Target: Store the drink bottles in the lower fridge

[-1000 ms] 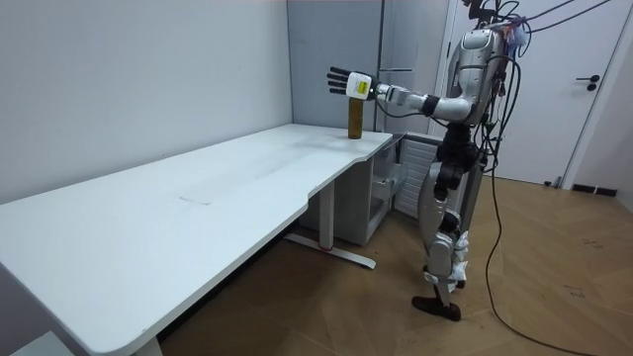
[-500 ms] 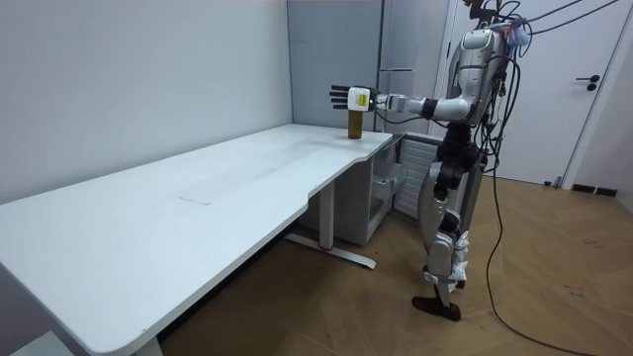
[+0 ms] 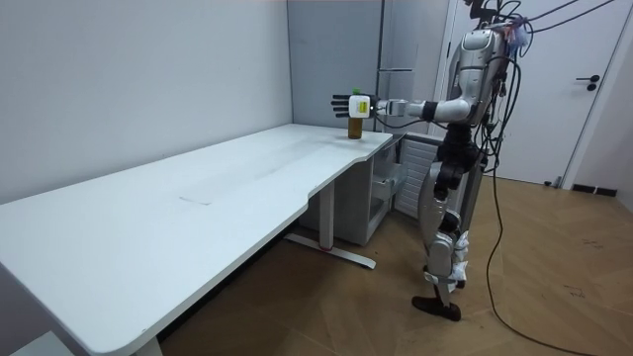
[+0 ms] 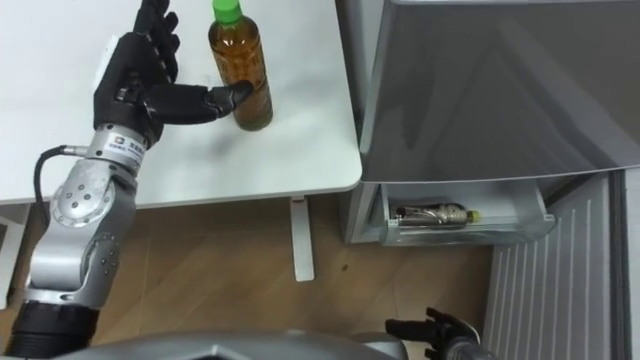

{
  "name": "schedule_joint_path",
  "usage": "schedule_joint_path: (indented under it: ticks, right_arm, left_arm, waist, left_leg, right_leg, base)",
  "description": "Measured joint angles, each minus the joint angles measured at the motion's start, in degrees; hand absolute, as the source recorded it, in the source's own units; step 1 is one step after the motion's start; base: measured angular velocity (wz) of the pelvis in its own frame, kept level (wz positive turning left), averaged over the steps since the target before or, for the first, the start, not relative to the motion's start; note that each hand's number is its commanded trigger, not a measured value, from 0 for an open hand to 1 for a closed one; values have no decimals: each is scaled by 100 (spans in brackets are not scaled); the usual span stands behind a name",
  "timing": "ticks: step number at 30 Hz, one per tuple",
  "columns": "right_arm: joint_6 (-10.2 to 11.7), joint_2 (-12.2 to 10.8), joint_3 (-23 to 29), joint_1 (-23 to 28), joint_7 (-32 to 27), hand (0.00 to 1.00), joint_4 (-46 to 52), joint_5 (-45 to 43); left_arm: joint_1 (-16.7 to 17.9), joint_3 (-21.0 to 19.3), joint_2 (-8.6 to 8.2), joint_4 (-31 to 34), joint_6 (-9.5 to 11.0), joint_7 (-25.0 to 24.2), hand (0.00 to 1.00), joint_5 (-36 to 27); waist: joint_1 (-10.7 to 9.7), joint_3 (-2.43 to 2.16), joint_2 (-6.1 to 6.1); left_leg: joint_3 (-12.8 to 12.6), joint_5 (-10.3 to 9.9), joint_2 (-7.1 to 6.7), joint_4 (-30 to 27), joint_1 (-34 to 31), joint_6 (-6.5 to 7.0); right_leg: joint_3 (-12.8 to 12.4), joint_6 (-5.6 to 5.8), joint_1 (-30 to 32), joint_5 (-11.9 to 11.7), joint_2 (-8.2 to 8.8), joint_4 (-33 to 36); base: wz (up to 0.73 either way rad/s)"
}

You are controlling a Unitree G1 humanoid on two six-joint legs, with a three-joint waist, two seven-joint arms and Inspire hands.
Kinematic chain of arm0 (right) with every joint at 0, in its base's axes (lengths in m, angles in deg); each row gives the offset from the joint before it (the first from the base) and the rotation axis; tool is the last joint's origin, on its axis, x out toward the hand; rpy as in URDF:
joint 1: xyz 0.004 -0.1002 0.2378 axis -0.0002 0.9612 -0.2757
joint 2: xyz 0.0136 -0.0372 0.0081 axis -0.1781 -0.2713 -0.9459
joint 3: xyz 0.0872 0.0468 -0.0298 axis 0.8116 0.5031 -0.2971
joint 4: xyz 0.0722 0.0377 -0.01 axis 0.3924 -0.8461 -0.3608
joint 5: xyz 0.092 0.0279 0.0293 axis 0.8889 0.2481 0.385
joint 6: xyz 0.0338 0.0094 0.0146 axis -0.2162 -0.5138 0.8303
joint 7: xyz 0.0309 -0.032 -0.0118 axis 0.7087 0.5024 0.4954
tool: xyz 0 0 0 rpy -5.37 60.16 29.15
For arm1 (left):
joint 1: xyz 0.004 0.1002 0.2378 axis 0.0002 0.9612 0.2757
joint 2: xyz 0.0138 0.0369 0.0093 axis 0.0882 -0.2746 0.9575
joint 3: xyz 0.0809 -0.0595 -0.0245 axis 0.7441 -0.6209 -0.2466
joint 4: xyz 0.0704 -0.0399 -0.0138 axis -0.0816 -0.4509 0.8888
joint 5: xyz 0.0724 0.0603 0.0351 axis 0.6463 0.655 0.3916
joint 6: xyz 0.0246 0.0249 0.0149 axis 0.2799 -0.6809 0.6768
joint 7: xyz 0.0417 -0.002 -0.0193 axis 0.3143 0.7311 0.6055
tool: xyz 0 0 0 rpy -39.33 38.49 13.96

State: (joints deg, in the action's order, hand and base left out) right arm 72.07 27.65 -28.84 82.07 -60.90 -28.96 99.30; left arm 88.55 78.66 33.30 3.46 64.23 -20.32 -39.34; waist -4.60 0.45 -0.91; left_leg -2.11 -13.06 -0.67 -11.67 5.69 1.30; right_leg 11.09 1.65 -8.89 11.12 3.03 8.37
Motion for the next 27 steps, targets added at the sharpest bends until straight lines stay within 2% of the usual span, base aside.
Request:
schedule_joint_path:
  ticks: [7,10,18,23,27]
  right_arm:
    - [2,-2,-8,-28,53,0,-11,-32]
    - [0,-2,-10,-46,67,0,-9,-78]
    - [-54,8,-5,-83,129,0,4,-153]
    - [-68,7,-9,-114,129,0,20,-170]
    - [-68,8,-4,-115,127,0,39,-183]
  left_arm:
    - [-3,-27,0,-181,1,5,0,-3]
    - [-25,-28,0,-229,1,11,0,-9]
    - [-369,-34,2,-457,-1,1,0,-4]
    - [-615,-33,0,-710,-1,2,0,-5]
    - [-678,-33,2,-752,1,1,0,-4]
  waist:
    - [7,37,-60]
    - [5,36,-57]
    - [-37,34,-54]
    - [-113,32,-51]
    - [-159,24,-37]
  left_leg:
    - [-22,0,4,-1,-17,0]
    - [-67,0,10,9,-25,0]
    - [-105,0,12,16,-7,0]
    - [-119,0,14,12,-7,0]
    - [-175,0,21,13,6,0]
  right_leg:
    - [-43,0,49,0,-1,39]
    - [-118,-3,77,-2,-10,42]
    - [-163,-4,82,-3,-13,33]
    - [-168,-4,86,-3,-13,33]
    - [-220,-5,89,-3,-15,37]
  base:
    - [-1]
    - [-7]
    - [-2]
    - [0]
    - [-6]
